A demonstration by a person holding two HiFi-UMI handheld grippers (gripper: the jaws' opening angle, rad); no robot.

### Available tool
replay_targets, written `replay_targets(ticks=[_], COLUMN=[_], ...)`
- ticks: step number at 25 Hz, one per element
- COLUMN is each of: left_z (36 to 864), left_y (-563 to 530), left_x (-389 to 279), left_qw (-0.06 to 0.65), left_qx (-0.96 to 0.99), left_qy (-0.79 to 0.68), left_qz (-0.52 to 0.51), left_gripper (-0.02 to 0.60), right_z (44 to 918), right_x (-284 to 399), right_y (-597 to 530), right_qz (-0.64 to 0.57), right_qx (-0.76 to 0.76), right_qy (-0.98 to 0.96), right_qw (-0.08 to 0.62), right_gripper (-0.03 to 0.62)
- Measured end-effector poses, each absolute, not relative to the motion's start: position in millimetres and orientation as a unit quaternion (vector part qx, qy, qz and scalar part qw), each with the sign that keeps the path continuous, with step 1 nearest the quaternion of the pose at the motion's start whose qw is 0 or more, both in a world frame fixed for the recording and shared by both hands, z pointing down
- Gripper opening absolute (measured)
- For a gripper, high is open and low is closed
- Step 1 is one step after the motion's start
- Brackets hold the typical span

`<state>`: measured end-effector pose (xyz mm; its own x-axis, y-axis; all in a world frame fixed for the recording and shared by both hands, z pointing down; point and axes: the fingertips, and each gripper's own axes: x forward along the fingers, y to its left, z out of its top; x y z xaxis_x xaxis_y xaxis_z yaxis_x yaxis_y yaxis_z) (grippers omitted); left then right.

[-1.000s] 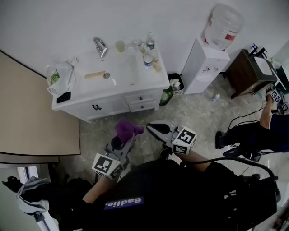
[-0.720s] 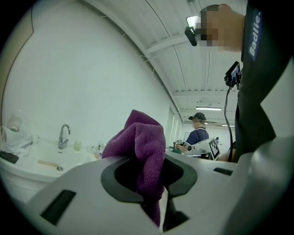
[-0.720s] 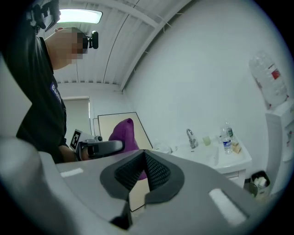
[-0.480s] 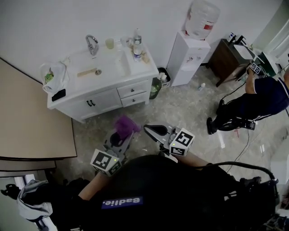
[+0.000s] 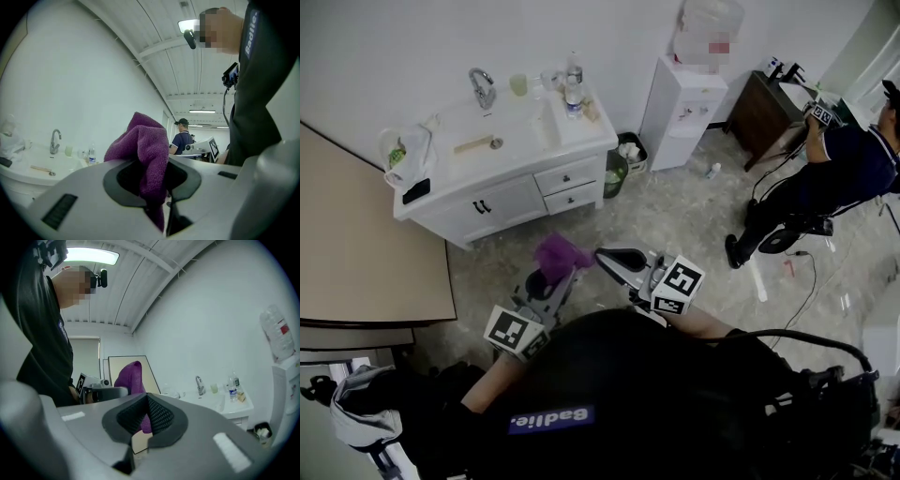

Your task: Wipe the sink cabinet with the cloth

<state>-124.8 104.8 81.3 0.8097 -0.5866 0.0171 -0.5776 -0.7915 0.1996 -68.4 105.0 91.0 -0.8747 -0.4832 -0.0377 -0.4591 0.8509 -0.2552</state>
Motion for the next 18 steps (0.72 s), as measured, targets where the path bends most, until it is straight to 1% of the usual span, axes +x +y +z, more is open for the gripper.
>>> replay_targets(ticks=[6, 18], left_z=[77.9, 89.7], left_y=[113.1, 123.9], left_x=[-111.7, -109.9], left_qw=[0.1, 0.097], left_qx=[0.948, 0.946], left_qy=[-0.302, -0.309], left_qz=[-0.011, -0.006], left_gripper=[0.087, 0.087], right_z=[92.4, 101.4], right_x=[-56.8, -55.2], right_y=[109.1, 118.8], right_qz=[-0.13, -0.135], right_qx=[-0.255, -0.256], right_qy=[0.957, 0.955], right_qw=[0.055, 0.056], right_gripper=[-0.006, -0.006])
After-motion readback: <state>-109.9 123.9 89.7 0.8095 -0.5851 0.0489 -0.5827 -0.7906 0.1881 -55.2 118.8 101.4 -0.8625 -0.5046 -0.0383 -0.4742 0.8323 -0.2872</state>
